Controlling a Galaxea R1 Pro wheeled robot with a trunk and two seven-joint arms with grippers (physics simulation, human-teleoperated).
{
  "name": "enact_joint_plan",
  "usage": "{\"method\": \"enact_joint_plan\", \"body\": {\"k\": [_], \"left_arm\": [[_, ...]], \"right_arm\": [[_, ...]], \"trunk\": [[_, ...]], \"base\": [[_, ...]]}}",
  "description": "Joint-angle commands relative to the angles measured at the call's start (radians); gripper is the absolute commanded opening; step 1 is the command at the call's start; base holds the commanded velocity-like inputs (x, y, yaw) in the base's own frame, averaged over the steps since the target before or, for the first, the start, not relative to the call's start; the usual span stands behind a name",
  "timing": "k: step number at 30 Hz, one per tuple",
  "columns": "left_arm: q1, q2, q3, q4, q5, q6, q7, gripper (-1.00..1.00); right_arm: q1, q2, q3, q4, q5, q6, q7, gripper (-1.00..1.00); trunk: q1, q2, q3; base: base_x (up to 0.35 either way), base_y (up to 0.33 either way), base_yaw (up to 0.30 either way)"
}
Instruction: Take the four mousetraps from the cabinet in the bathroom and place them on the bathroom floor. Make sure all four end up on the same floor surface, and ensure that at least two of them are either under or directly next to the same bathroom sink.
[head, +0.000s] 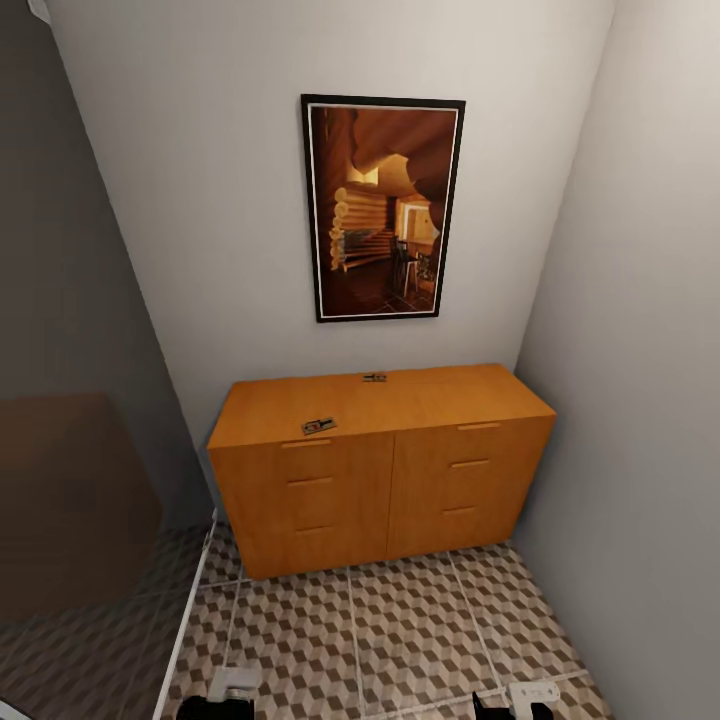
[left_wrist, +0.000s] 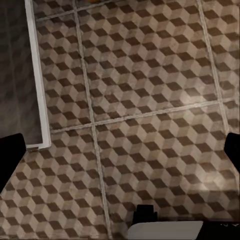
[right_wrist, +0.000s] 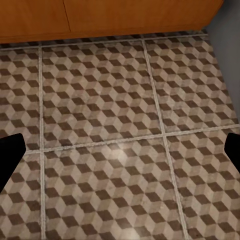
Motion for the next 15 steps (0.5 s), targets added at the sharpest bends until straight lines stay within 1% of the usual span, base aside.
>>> {"method": "enact_joint_plan", "body": {"k": [1, 2, 3, 5, 6, 7, 8, 10, 12, 15], "left_arm": [[0.000, 0.012, -0.008, -0.047, 0.010, 0.033, 0.005, 1.00], [0.000, 0.022, -0.008, -0.093, 0.010, 0.066, 0.005, 1.00], [0.000, 0.063, -0.006, -0.275, 0.009, 0.194, 0.006, 1.00], [0.000, 0.085, 0.000, -0.362, 0.009, 0.258, 0.007, 1.00], [0.000, 0.103, 0.012, -0.448, 0.009, 0.324, 0.007, 1.00], [0.000, 0.110, 0.022, -0.490, 0.009, 0.357, 0.007, 1.00], [0.000, 0.121, 0.051, -0.573, 0.009, 0.423, 0.007, 1.00], [0.000, 0.128, 0.090, -0.652, 0.007, 0.491, 0.007, 1.00], [0.000, 0.135, 0.176, -0.808, 0.005, 0.620, 0.006, 1.00], [0.000, 0.137, 0.224, -0.916, 0.003, 0.709, 0.005, 1.00]], "right_arm": [[-0.001, 0.000, 0.009, 0.000, -0.006, -0.002, -0.003, 1.00], [-0.001, 0.000, 0.009, 0.000, -0.006, -0.002, -0.003, 1.00], [-0.001, 0.000, 0.009, 0.000, -0.007, -0.002, -0.002, 1.00], [0.000, 0.000, 0.009, 0.000, -0.006, -0.002, -0.001, 1.00], [0.000, 0.000, 0.009, 0.000, -0.007, -0.002, -0.001, 1.00], [0.000, 0.000, 0.009, 0.000, -0.006, -0.002, -0.001, 1.00], [0.000, 0.001, 0.009, 0.000, -0.006, -0.002, 0.000, 1.00], [0.000, 0.001, 0.009, 0.000, -0.006, -0.002, 0.000, 1.00], [-0.001, 0.001, 0.009, 0.000, -0.006, -0.002, 0.000, 1.00], [-0.001, 0.001, 0.009, 0.000, -0.006, -0.002, 0.000, 1.00]], "trunk": [[0.001, -0.002, -0.002], [0.001, -0.002, -0.002], [0.001, -0.002, -0.002], [0.001, -0.002, -0.002], [0.001, -0.002, -0.002], [0.001, -0.002, -0.002], [0.001, -0.002, -0.002], [0.001, -0.002, -0.002], [0.001, -0.002, -0.002], [0.001, -0.002, -0.002]], "base": [[0.000, 0.000, 0.000], [0.000, 0.000, 0.000], [0.000, 0.000, 0.000], [0.000, 0.000, 0.000], [0.000, 0.000, 0.000], [0.000, 0.000, 0.000], [0.000, 0.000, 0.000], [0.000, 0.000, 0.000], [0.000, 0.000, 0.000], [0.000, 0.000, 0.000]]}}
